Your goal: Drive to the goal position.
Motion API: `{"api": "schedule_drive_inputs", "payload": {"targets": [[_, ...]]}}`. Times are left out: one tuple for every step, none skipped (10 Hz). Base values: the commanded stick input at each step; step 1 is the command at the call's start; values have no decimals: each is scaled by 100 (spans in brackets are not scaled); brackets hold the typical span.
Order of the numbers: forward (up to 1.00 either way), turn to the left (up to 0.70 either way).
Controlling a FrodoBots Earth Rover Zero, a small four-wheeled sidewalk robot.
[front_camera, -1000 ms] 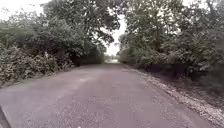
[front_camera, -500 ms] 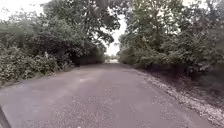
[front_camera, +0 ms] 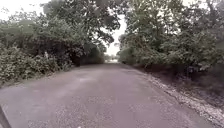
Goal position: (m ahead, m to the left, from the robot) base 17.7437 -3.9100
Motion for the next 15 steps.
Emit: {"api": "schedule_drive_inputs", "payload": {"targets": [[6, 1], [6, 1], [6, 1], [6, 1], [6, 1], [6, 1], [6, 1], [6, 1], [6, 1], [6, 1], [6, 1], [6, 1], [6, 1], [6, 1], [6, 1]]}}
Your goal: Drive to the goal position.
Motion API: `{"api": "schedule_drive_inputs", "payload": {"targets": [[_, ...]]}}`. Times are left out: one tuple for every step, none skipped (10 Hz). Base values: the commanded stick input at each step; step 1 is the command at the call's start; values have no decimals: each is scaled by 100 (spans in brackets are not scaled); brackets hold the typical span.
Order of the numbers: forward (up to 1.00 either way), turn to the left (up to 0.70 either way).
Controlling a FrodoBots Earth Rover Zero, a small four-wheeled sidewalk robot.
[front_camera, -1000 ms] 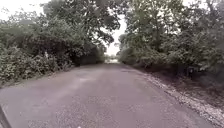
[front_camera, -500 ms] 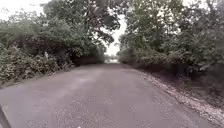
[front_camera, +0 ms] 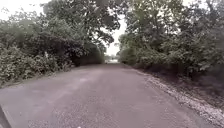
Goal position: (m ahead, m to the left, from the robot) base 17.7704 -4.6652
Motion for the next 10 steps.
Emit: {"api": "schedule_drive_inputs", "payload": {"targets": [[6, 1], [6, 1], [6, 1], [6, 1], [6, 1], [6, 1], [6, 1], [6, 1], [6, 1], [6, 1]]}}
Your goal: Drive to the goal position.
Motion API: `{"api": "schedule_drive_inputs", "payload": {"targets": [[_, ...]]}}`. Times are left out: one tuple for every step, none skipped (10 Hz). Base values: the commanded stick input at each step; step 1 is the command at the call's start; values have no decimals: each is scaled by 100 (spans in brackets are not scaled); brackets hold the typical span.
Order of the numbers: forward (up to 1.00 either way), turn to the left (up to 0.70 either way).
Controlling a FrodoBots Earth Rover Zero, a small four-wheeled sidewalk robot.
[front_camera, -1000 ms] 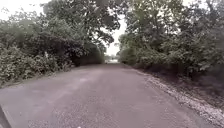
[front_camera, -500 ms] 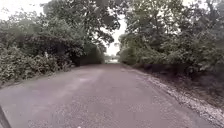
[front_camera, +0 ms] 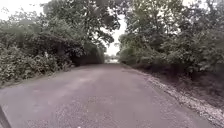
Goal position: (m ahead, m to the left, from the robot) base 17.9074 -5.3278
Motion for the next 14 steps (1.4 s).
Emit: {"api": "schedule_drive_inputs", "payload": {"targets": [[6, 1], [6, 1], [6, 1], [6, 1], [6, 1], [6, 1], [6, 1], [6, 1], [6, 1], [6, 1], [6, 1], [6, 1], [6, 1], [6, 1]]}}
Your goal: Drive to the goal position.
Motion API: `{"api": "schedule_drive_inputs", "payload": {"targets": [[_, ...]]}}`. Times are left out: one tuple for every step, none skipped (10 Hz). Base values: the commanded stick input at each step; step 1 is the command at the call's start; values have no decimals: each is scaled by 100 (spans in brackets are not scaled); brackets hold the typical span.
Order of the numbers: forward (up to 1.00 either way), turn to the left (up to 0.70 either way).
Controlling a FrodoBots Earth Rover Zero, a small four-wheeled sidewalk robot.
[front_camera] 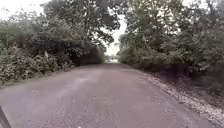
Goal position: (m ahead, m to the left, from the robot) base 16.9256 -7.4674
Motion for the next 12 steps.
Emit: {"api": "schedule_drive_inputs", "payload": {"targets": [[6, 1], [6, 1], [6, 1], [6, 1], [6, 1], [6, 1], [6, 1], [6, 1], [6, 1], [6, 1], [6, 1], [6, 1]]}}
